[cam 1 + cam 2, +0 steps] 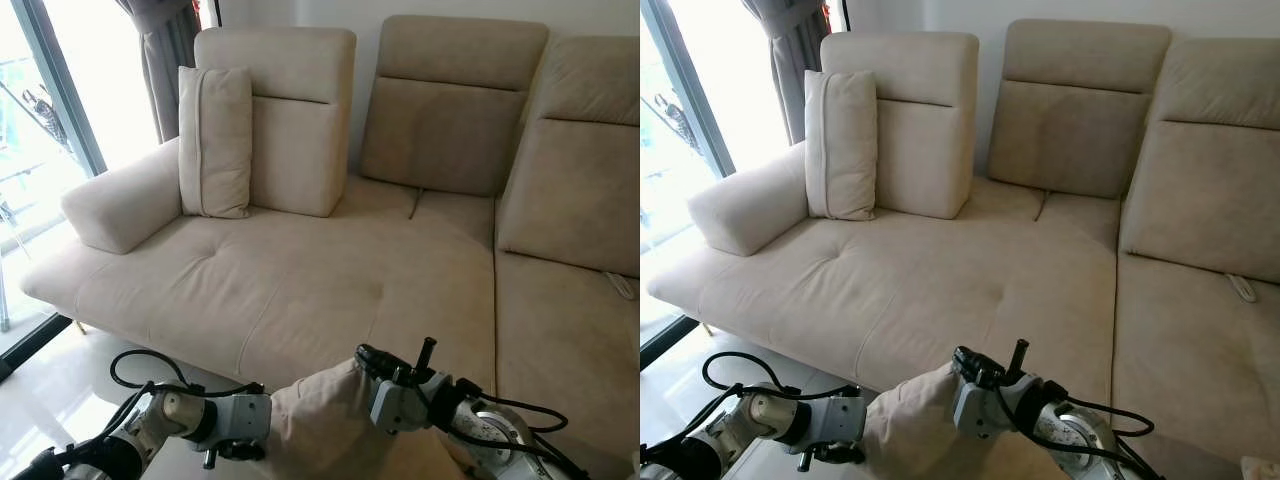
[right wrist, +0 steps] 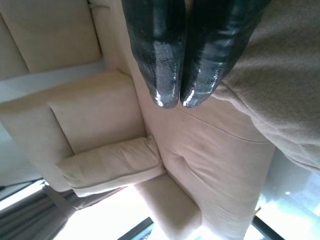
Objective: Move the pillow to the sofa from floor
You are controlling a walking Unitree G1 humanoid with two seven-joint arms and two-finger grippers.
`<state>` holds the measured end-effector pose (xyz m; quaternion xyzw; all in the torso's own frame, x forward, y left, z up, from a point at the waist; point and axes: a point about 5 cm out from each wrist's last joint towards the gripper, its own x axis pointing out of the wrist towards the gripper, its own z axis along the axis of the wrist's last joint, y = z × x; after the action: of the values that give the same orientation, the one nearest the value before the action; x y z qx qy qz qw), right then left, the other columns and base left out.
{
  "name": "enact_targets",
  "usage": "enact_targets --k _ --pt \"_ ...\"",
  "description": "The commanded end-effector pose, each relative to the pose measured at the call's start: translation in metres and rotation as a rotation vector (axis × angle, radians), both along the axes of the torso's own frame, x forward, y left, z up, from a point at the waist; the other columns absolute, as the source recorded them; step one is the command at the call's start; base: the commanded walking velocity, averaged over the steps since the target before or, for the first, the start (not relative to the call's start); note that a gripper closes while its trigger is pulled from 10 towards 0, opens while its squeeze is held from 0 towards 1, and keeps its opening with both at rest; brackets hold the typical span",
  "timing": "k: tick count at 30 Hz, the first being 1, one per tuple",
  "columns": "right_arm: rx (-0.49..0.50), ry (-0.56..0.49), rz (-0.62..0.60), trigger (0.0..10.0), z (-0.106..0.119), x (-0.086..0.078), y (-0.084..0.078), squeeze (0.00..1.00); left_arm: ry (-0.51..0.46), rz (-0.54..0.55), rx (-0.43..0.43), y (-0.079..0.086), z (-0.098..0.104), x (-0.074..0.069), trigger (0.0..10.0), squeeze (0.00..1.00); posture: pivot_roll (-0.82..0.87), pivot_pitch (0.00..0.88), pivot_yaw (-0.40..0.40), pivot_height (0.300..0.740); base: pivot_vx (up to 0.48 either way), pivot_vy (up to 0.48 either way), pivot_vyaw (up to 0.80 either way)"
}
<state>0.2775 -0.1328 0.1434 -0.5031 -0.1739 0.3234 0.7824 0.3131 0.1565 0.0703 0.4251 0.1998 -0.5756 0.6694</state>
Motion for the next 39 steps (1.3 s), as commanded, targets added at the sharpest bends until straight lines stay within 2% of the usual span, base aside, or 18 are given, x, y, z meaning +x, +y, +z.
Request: enact_targets --k 1,6,8,11,13,14,15,16,17,22,23,24,29,31,32,34,39 --pt "0.074 -0.125 0.023 0.0 0.024 -0.001 0.007 0.00 0.017 -0.004 -0.020 -0.002 -0.003 -0.003 0.0 0.00 -0.01 0.001 0.050 0.600 0.000 0.000 0.00" --pt "0.109 -0.151 -0.014 0.0 0.027 0.002 0.007 0.00 -0.057 0.044 -0.045 -0.001 0.009 0.007 0.0 0.00 -0.01 0.000 0.055 0.600 0.000 0.000 0.00" --pt "0.127 -0.178 -0.046 0.0 0.029 0.004 0.006 0.00 -0.161 0.134 -0.070 0.001 0.022 0.022 0.0 0.00 -0.01 0.000 0.055 0.600 0.000 0.000 0.00" --pt "0.135 -0.189 -0.060 0.0 0.031 0.004 0.006 0.00 -0.204 0.173 -0.078 0.002 0.028 0.028 0.0 0.00 -0.01 0.000 0.055 0.600 0.000 0.000 0.00" --pt "0.157 -0.208 -0.097 0.0 0.033 0.007 0.004 0.00 -0.302 0.275 -0.103 0.006 0.043 0.041 0.0 0.00 -0.01 0.000 0.054 0.600 0.000 0.000 0.00" --pt "0.166 -0.213 -0.112 4.0 0.034 0.008 0.003 0.00 -0.345 0.333 -0.124 0.009 0.050 0.046 0.0 0.00 -0.01 0.000 0.052 0.600 0.000 0.000 0.00" --pt "0.174 -0.217 -0.123 5.0 0.035 0.009 0.002 0.00 -0.376 0.377 -0.141 0.010 0.054 0.050 0.0 0.00 -0.01 0.000 0.052 0.600 0.000 0.000 0.00" --pt "0.174 -0.217 -0.123 5.0 0.035 0.009 0.002 0.00 -0.376 0.377 -0.141 0.010 0.054 0.050 0.0 0.00 -0.01 0.000 0.052 0.600 0.000 0.000 0.00" --pt "0.184 -0.217 -0.134 10.0 0.035 0.010 0.001 0.00 -0.401 0.425 -0.156 0.012 0.058 0.053 0.0 0.00 -0.01 0.000 0.051 0.600 0.000 0.000 0.00" --pt "0.215 -0.203 -0.151 10.0 0.034 0.010 0.001 0.00 -0.430 0.518 -0.180 0.016 0.059 0.057 0.0 0.00 -0.01 0.000 0.047 0.600 0.000 0.000 0.00" --pt "0.223 -0.195 -0.154 10.0 0.033 0.010 0.000 0.00 -0.441 0.537 -0.178 0.018 0.059 0.057 8.8 0.00 -0.01 0.000 0.044 0.600 0.000 0.000 0.00" --pt "0.236 -0.187 -0.159 10.0 0.033 0.011 0.000 0.00 -0.445 0.539 -0.171 0.018 0.057 0.056 10.0 0.00 -0.01 0.000 0.041 0.600 0.000 0.000 0.00" --pt "0.237 -0.189 -0.161 10.0 0.032 0.012 0.001 0.00 -0.473 0.476 -0.100 0.017 0.053 0.052 10.0 0.00 -0.01 0.000 0.037 0.600 0.000 0.000 0.00" --pt "0.235 -0.195 -0.149 10.0 0.033 0.012 0.002 0.00 -0.501 0.377 -0.033 0.015 0.054 0.050 10.0 0.00 -0.01 0.000 0.037 0.600 0.000 0.000 0.00" --pt "0.235 -0.195 -0.149 10.0 0.033 0.012 0.002 0.00 -0.501 0.377 -0.033 0.015 0.054 0.050 10.0 0.00 -0.01 0.000 0.037 0.600 0.000 0.000 0.00" --pt "0.241 -0.199 -0.143 10.0 0.034 0.012 0.003 0.00 -0.528 0.305 0.011 0.014 0.058 0.049 10.0 0.00 -0.01 0.000 0.036 0.610 0.000 0.000 0.00" --pt "0.251 -0.201 -0.142 10.0 0.035 0.012 0.004 0.00 -0.566 0.283 0.029 0.014 0.066 0.051 10.0 0.00 -0.01 0.000 0.036 0.620 0.000 0.000 0.00"
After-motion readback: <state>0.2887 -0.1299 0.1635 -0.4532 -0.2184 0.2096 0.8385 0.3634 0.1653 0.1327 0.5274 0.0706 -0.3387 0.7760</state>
